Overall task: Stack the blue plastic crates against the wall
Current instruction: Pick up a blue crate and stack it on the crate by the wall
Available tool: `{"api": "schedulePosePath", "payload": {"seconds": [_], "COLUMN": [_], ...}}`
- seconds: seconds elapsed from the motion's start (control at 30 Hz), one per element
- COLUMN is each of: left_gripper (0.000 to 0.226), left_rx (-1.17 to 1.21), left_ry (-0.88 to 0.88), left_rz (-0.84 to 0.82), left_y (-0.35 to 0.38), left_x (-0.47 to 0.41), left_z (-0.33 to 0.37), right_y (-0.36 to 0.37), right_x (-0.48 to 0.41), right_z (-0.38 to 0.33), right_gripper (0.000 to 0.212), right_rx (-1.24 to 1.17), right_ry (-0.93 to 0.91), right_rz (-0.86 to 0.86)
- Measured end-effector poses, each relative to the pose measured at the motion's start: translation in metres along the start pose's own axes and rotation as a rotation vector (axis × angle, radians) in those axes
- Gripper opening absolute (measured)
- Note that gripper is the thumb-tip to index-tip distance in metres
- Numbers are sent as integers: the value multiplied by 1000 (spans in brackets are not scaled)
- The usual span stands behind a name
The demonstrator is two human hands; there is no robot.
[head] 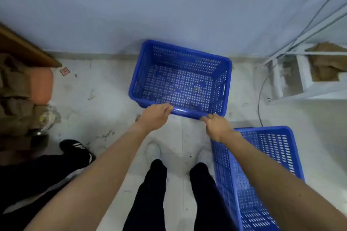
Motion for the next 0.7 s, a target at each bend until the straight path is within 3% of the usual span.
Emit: {"api": "schedulePosePath", "payload": {"seconds": [0.2,0.37,0.53,0.7], "left_gripper": [34,56,62,74], "left_rx": [-56,-170,-401,-565], "left_ry": [-96,-182,-75,170], "left_rz": [-70,-233,-328,-123], "left_y": [59,138,196,205], "left_x": [-85,-134,-160,-174], "left_z": [-100,-177,-220,-233], "right_y": [76,138,175,191], "right_x": [-140,-224,-264,-278], "right_z": [-18,-26,-30,-26], "right_gripper": [52,58,59,77], "right_rx": [-41,-28,-77,-177], "right_ry": [-64,-135,-153,-150], "right_rz": [31,68,56,78]}}
Point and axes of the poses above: each hand's wrist, its own x-axis away from the middle knuckle, its own y-axis out of the palm, z = x × y, the point moved 9 cm from there along -x, towards the middle knuckle, and after that the axes turned 15 degrees about y, right-handed, at the moved point
